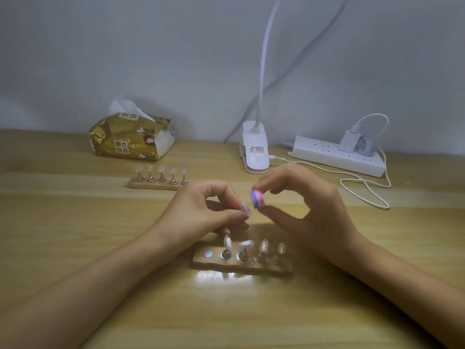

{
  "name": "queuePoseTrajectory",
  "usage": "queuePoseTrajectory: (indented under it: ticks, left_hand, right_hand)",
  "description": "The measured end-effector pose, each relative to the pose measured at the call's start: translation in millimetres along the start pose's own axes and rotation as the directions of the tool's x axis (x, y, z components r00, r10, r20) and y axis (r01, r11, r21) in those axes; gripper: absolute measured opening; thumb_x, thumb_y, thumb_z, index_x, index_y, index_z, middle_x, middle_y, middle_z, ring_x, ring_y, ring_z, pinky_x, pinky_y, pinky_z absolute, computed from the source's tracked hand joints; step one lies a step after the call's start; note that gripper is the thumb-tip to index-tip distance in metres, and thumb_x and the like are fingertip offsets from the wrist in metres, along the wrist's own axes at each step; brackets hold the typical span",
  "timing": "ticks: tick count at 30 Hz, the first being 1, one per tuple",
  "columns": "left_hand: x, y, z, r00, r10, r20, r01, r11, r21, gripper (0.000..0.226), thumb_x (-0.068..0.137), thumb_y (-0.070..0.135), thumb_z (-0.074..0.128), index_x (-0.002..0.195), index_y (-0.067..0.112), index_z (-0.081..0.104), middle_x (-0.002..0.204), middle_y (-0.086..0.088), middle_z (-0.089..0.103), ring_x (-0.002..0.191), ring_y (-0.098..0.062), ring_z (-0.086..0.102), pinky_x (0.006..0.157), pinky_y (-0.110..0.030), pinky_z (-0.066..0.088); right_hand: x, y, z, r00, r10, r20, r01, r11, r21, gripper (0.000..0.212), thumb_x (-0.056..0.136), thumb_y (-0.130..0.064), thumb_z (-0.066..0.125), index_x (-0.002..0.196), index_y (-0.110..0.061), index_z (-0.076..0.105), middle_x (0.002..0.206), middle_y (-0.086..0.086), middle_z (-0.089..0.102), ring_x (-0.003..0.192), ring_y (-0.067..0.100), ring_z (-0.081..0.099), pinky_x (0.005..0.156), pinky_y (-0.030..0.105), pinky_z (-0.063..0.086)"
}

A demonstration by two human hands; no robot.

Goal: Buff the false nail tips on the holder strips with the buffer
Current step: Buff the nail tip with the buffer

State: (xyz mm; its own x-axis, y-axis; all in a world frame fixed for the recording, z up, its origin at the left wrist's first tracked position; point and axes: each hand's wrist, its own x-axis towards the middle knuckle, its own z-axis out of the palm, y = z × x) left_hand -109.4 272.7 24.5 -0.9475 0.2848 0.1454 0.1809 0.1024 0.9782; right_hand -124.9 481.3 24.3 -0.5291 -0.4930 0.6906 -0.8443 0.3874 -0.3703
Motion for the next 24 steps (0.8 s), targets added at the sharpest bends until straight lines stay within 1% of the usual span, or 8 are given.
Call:
queuePoseTrajectory:
  ticks: [3, 6, 10, 13, 16, 18, 20, 24]
  left_hand:
    - [0.2, -0.7, -0.3, 1.000, -0.003, -0.002, 0.003, 1.000, 0.007, 0.020, 0.079, -0.001, 0.076, 0.067, 0.012, 0.066, 0.072, -0.010, 0.074, 0.076, -0.024, 0.076, 0.052, -0.018, 0.051]
    - [0.3, -0.6, 0.7, 1.000, -0.005, -0.010, 0.005, 1.000, 0.000, 0.021, 0.079, -0.002, 0.075, 0.067, 0.012, 0.066, 0.074, -0.011, 0.074, 0.075, -0.024, 0.076, 0.051, -0.017, 0.050]
    - [0.4, -1.1, 1.1, 1.000, -0.001, -0.011, 0.001, 1.000, 0.011, 0.027, 0.078, -0.001, 0.076, 0.063, 0.020, 0.067, 0.072, -0.009, 0.075, 0.076, -0.024, 0.076, 0.051, -0.017, 0.050]
    - [0.2, -0.1, 1.4, 1.000, -0.004, -0.010, 0.004, 1.000, 0.000, 0.022, 0.078, 0.001, 0.077, 0.066, 0.016, 0.066, 0.072, -0.007, 0.074, 0.076, -0.023, 0.076, 0.050, -0.017, 0.050]
    - [-0.7, 0.6, 1.0, 1.000, 0.008, 0.001, -0.008, 1.000, 0.024, 0.024, 0.076, 0.005, 0.079, 0.062, 0.020, 0.067, 0.073, -0.011, 0.075, 0.076, -0.024, 0.076, 0.051, -0.018, 0.050]
    - [-1.4, -0.2, 1.0, 1.000, 0.003, 0.004, -0.003, 1.000, 0.020, 0.027, 0.078, 0.001, 0.077, 0.062, 0.022, 0.068, 0.072, -0.008, 0.075, 0.077, -0.024, 0.076, 0.051, -0.018, 0.050]
    - [-1.8, -0.5, 0.5, 1.000, 0.002, 0.004, -0.002, 1.000, 0.011, 0.028, 0.079, 0.000, 0.076, 0.063, 0.021, 0.068, 0.074, -0.007, 0.075, 0.076, -0.025, 0.076, 0.051, -0.018, 0.050]
    - [-1.5, -0.1, 0.6, 1.000, 0.002, 0.013, -0.003, 1.000, 0.025, 0.026, 0.078, 0.003, 0.078, 0.064, 0.022, 0.068, 0.071, -0.009, 0.075, 0.077, -0.025, 0.076, 0.052, -0.018, 0.050]
  right_hand:
    - [-0.1, 1.9, 0.5, 0.994, 0.068, 0.086, -0.070, 0.997, 0.012, 0.010, 0.086, -0.001, 0.076, 0.093, -0.005, 0.069, 0.092, 0.001, 0.069, 0.087, 0.015, 0.062, 0.077, 0.024, 0.047]
    - [0.3, -1.0, 0.3, 0.999, 0.014, -0.035, -0.014, 1.000, 0.004, 0.009, 0.088, -0.009, 0.073, 0.094, -0.004, 0.069, 0.092, 0.001, 0.069, 0.088, 0.016, 0.064, 0.078, 0.024, 0.049]
    - [-1.2, 0.3, 0.9, 0.998, 0.050, 0.043, -0.050, 0.999, 0.014, 0.008, 0.087, -0.003, 0.075, 0.091, -0.003, 0.069, 0.093, 0.001, 0.069, 0.088, 0.014, 0.063, 0.079, 0.021, 0.046]
    - [-0.8, -0.1, -2.0, 0.999, -0.026, -0.043, 0.025, 0.999, -0.022, 0.010, 0.088, -0.007, 0.075, 0.095, -0.002, 0.070, 0.095, 0.003, 0.070, 0.092, 0.016, 0.065, 0.080, 0.025, 0.051]
    - [-0.8, 0.3, 1.9, 0.999, -0.013, 0.043, 0.013, 1.000, -0.008, 0.011, 0.085, -0.001, 0.076, 0.094, -0.002, 0.070, 0.096, 0.002, 0.070, 0.093, 0.014, 0.064, 0.082, 0.022, 0.050]
    - [-1.6, 2.6, 0.2, 0.999, 0.032, 0.010, -0.032, 0.999, 0.002, 0.008, 0.088, -0.006, 0.074, 0.094, -0.003, 0.070, 0.095, 0.001, 0.070, 0.091, 0.014, 0.064, 0.080, 0.022, 0.048]
    - [-1.9, 2.1, -0.1, 0.999, -0.028, -0.037, 0.027, 0.999, -0.029, 0.009, 0.089, -0.009, 0.072, 0.095, -0.003, 0.070, 0.095, 0.001, 0.070, 0.092, 0.014, 0.064, 0.081, 0.023, 0.051]
    - [-4.5, 4.4, -1.0, 0.996, 0.042, 0.081, -0.041, 0.999, -0.009, 0.011, 0.085, -0.003, 0.077, 0.094, -0.004, 0.070, 0.097, 0.000, 0.069, 0.091, 0.009, 0.062, 0.080, 0.021, 0.047]
